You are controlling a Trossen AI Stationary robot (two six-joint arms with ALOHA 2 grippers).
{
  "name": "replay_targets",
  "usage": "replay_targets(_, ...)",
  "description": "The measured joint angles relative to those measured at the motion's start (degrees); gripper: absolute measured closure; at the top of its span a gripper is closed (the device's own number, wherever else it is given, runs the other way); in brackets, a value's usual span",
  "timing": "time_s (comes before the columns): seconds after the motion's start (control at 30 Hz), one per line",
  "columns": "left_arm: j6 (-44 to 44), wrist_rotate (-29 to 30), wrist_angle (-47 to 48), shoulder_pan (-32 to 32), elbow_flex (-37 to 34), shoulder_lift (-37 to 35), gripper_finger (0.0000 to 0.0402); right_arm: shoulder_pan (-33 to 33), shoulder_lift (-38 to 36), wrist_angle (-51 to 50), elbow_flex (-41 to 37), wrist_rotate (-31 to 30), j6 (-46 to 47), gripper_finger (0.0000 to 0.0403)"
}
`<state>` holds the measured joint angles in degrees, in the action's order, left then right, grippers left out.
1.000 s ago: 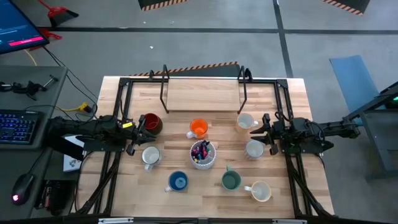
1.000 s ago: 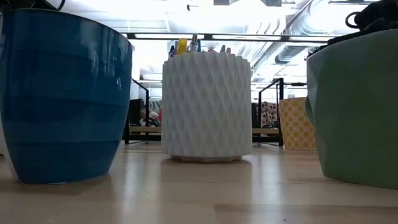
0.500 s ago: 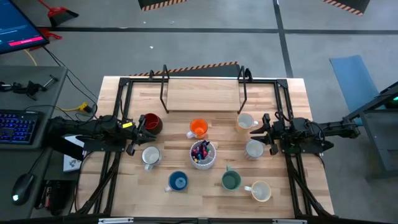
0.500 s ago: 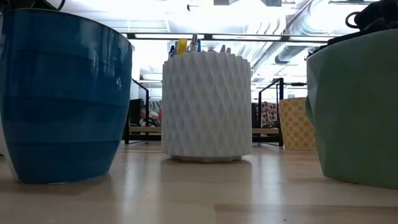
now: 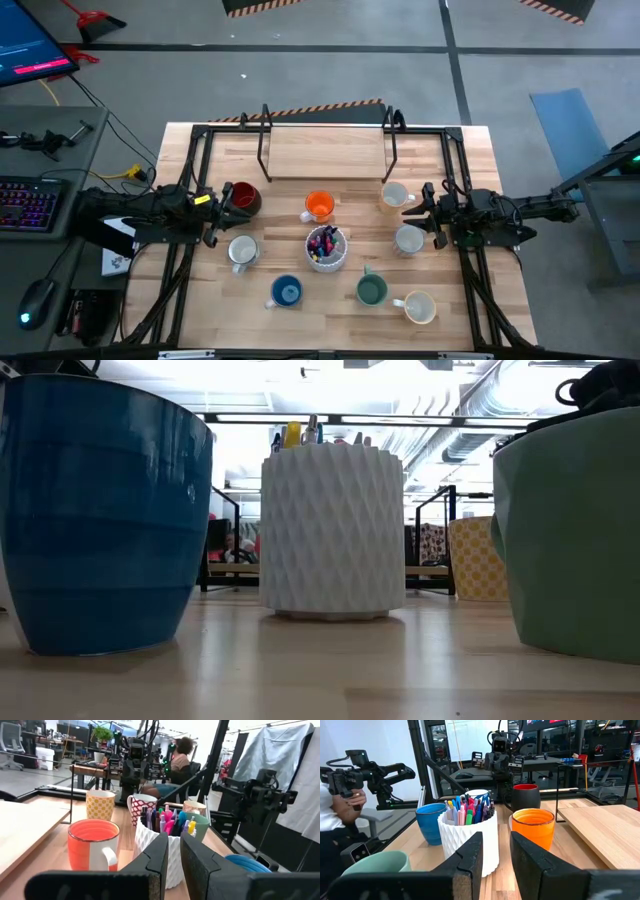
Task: Place coffee mugs
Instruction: Put the yellow pattern mug on the shelf
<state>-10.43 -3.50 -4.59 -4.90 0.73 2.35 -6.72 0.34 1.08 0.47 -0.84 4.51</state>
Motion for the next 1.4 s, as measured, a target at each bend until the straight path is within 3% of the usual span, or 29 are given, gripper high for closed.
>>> replay_targets(0.4,4.10,0.04,0.04,-0.01,0.00,0.00,0.0362,-0.01,0.01,0.01,0.00,0.00,-0.02,0.0323)
replay_targets(0.83,0.58,0.10,0.34,-0.01,0.00,0.00,0.0362,-0.02,0.00,0.04,0.00,-0.24,1.38,0.0323)
replay_targets(1.13,0.56,0.16,0.32,-0.01,0.00,0.00,0.0362,0.00,0.03,3.94,0.23,-9.10,0.06,0.0323)
replay_targets(1.3,0.56,2.61,0.28,-0.01,0.00,0.00,0.0362,-0.04,0.82,2.36,9.07,-13.70,-14.03,0.0323)
replay_targets(1.4,0.39,6.00,0.21,-0.01,0.00,0.00,0.0362,0.00,4.44,-3.97,17.38,-17.16,-18.28,0.0323)
